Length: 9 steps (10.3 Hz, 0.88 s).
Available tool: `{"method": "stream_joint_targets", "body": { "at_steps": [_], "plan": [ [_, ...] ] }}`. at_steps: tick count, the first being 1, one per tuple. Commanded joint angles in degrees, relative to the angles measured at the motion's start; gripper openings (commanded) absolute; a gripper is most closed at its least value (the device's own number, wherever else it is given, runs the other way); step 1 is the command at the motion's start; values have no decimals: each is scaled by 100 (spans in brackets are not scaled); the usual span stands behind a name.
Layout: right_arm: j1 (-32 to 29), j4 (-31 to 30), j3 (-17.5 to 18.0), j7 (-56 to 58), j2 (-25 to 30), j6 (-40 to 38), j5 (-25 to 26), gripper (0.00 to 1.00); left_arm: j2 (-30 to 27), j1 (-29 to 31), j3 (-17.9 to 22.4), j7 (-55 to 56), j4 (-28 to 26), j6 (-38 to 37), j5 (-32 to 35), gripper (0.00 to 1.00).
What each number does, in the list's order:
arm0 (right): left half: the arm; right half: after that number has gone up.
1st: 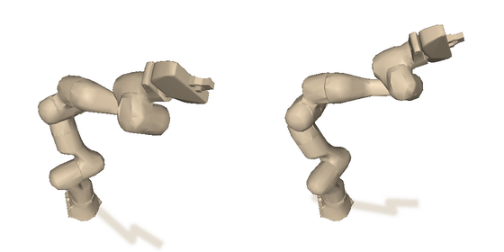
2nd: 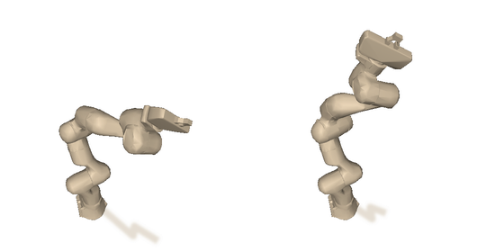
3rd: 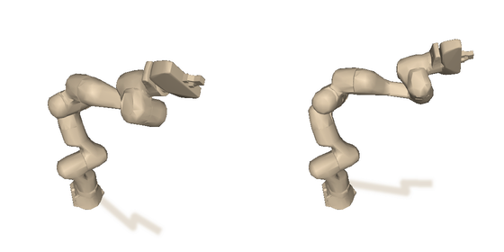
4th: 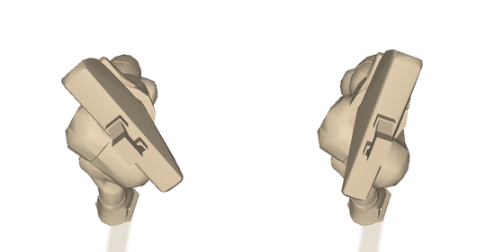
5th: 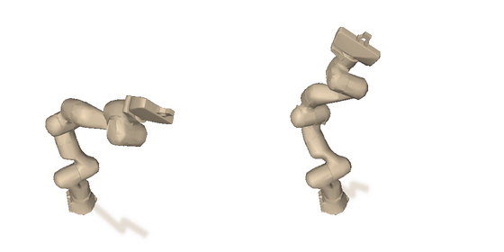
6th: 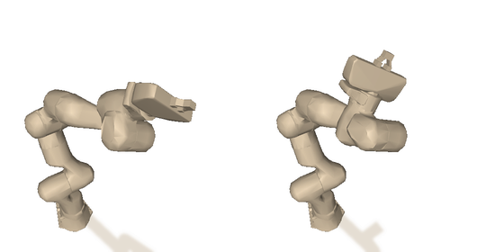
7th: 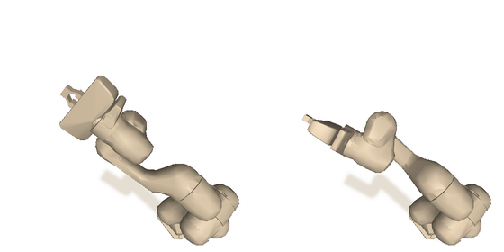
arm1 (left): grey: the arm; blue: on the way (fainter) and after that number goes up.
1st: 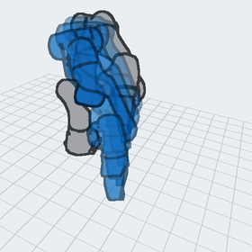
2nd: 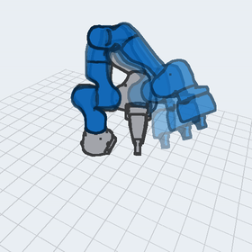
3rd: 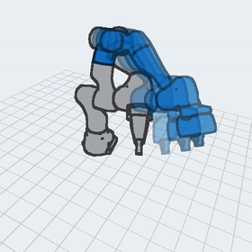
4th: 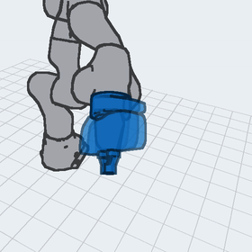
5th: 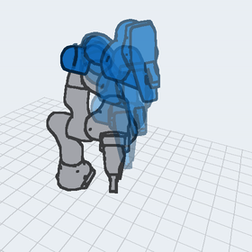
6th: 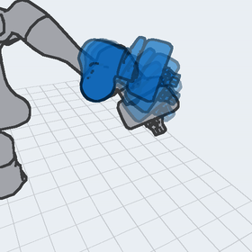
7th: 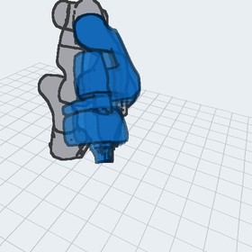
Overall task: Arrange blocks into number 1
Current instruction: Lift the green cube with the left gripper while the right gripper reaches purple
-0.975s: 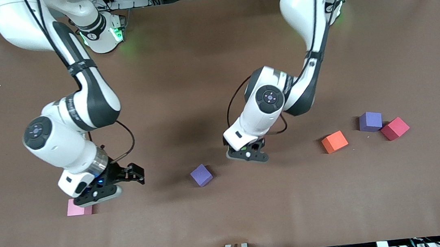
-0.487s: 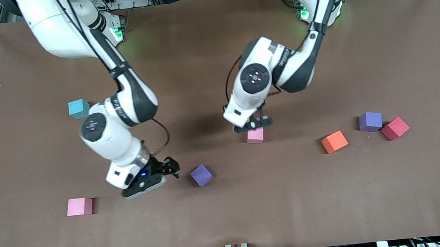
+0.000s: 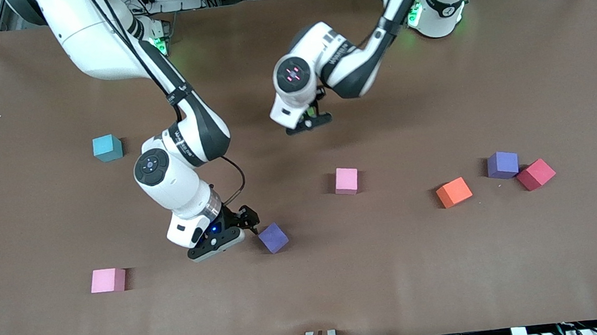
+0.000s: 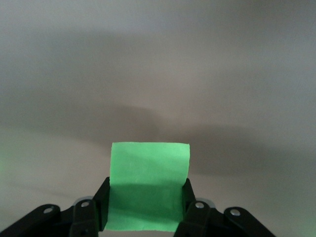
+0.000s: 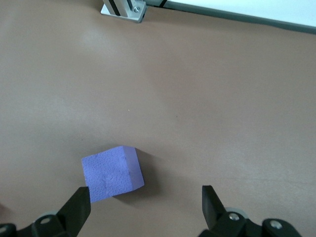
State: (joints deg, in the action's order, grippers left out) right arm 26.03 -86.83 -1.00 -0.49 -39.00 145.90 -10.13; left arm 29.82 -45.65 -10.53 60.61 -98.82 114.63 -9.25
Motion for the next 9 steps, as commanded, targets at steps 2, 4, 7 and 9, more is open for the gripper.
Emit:
{"method": "stream_joint_targets", "body": {
  "at_steps": [2, 4, 7, 9],
  "plan": [
    [7, -721, -5, 320, 315, 272, -103, 100, -222, 441, -966, 433, -1170, 1292, 722, 0],
    [226, -660, -5, 304, -35, 902, -121, 100, -118, 681, -1399, 741, -1411, 1693, 1170, 0],
    [429, -335, 4, 278, -387, 975, -112, 100, -99, 663, -1627, 795, -1535, 1703, 1180, 0],
    [570, -116, -5, 286, -686, 1142, -103, 100, -90, 558, -1689, 803, -1561, 1816, 1189, 0]
  ]
}}
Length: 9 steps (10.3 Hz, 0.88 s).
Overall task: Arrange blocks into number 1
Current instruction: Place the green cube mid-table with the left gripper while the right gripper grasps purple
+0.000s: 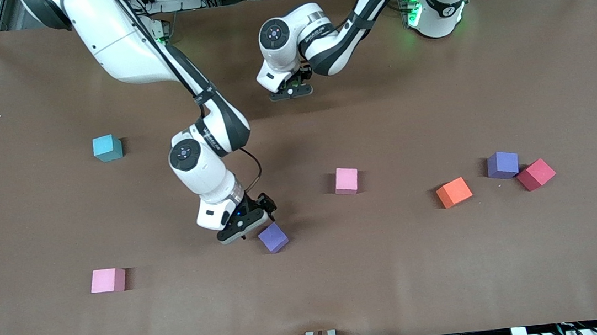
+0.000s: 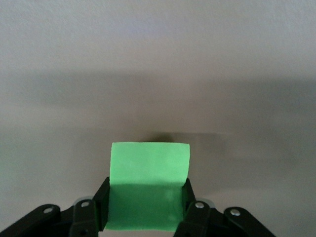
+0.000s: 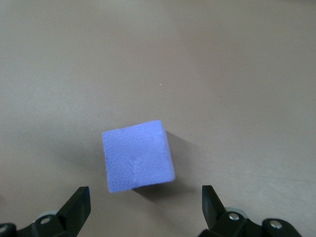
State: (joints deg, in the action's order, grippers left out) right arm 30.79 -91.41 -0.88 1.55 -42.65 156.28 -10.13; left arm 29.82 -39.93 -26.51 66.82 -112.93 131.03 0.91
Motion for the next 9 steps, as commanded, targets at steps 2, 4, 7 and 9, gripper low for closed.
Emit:
{"method": "stream_joint_targets", "body": {
  "at_steps": [2, 4, 7, 9],
  "plan": [
    [173, 475, -18, 74, -446, 131, -94, 100, -91, -6, -152, 182, -211, 195, 381, 0],
    [190, 536, -35, 117, -525, 148, -77, 100, -64, 2, -170, 182, -211, 317, 577, 0],
    [199, 572, -193, 275, -552, 157, -59, 100, 68, 38, -152, 182, -168, 371, 611, 99],
    [190, 650, -342, 433, -561, 148, -68, 100, 59, 46, -152, 191, -141, 362, 612, 100]
  ]
}}
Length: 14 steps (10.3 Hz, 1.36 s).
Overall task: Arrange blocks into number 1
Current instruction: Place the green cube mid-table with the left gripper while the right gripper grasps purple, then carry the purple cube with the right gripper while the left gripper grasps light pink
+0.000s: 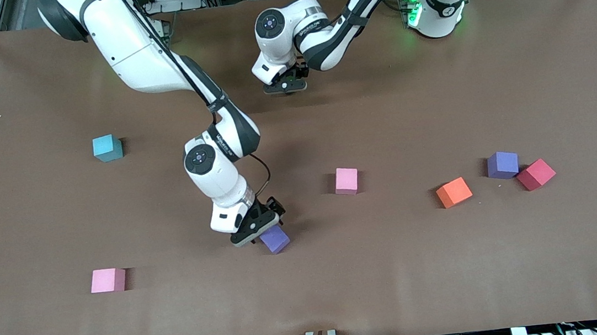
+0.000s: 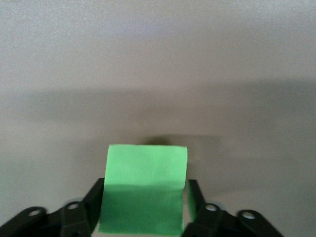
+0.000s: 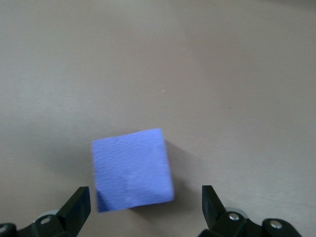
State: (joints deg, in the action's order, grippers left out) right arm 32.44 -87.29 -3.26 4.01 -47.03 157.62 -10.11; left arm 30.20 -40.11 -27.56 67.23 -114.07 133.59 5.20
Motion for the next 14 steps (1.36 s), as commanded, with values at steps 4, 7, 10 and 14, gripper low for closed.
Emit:
{"method": "stream_joint_targets", "body": {
  "at_steps": [4, 7, 10, 14],
  "plan": [
    [104, 467, -105, 135, -263, 14, -106, 100, -101, 91, -65, 878, 156, 27, 183, 100],
    [157, 608, -105, 135, -430, 23, -97, 100, -383, 564, -22, 959, 779, -910, 192, 100],
    [219, 696, -105, 135, -588, 119, -97, 91, -655, 1328, 84, 276, 869, -1037, 201, 100],
    [167, 556, -114, 13, -335, 67, -236, 48, -499, 1638, 978, -1540, 1342, -1011, 183, 100]
  ]
}}
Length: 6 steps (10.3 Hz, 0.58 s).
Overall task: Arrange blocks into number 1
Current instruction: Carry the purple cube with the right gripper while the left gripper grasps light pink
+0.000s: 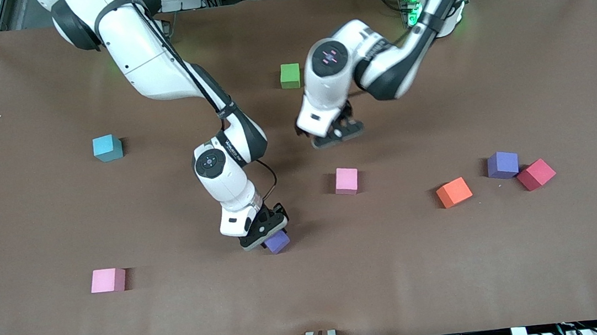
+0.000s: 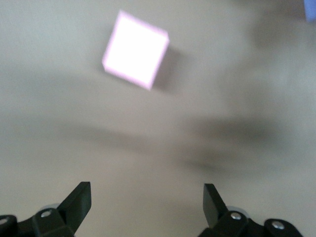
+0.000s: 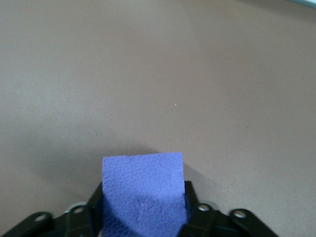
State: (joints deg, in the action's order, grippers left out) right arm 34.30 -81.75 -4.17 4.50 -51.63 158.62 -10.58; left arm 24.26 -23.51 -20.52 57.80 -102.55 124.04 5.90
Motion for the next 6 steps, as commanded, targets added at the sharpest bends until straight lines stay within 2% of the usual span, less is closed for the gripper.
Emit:
{"method": "stream_joint_targets", "body": {
  "at_steps": [1, 4, 6],
  "plan": [
    [-54, -399, -22, -89, 397, -16, -199, 49, 270, -30, 459, -1047, 339, -38, 69, 100],
    [-178, -1690, -4, -99, 1363, -7, -199, 48, 903, -127, 987, -1200, 867, 207, 60, 100],
    [-178, -2806, 4, -578, 2267, -59, -208, 48, 1263, -337, 1286, -1524, 1174, 419, 25, 100]
  ]
}}
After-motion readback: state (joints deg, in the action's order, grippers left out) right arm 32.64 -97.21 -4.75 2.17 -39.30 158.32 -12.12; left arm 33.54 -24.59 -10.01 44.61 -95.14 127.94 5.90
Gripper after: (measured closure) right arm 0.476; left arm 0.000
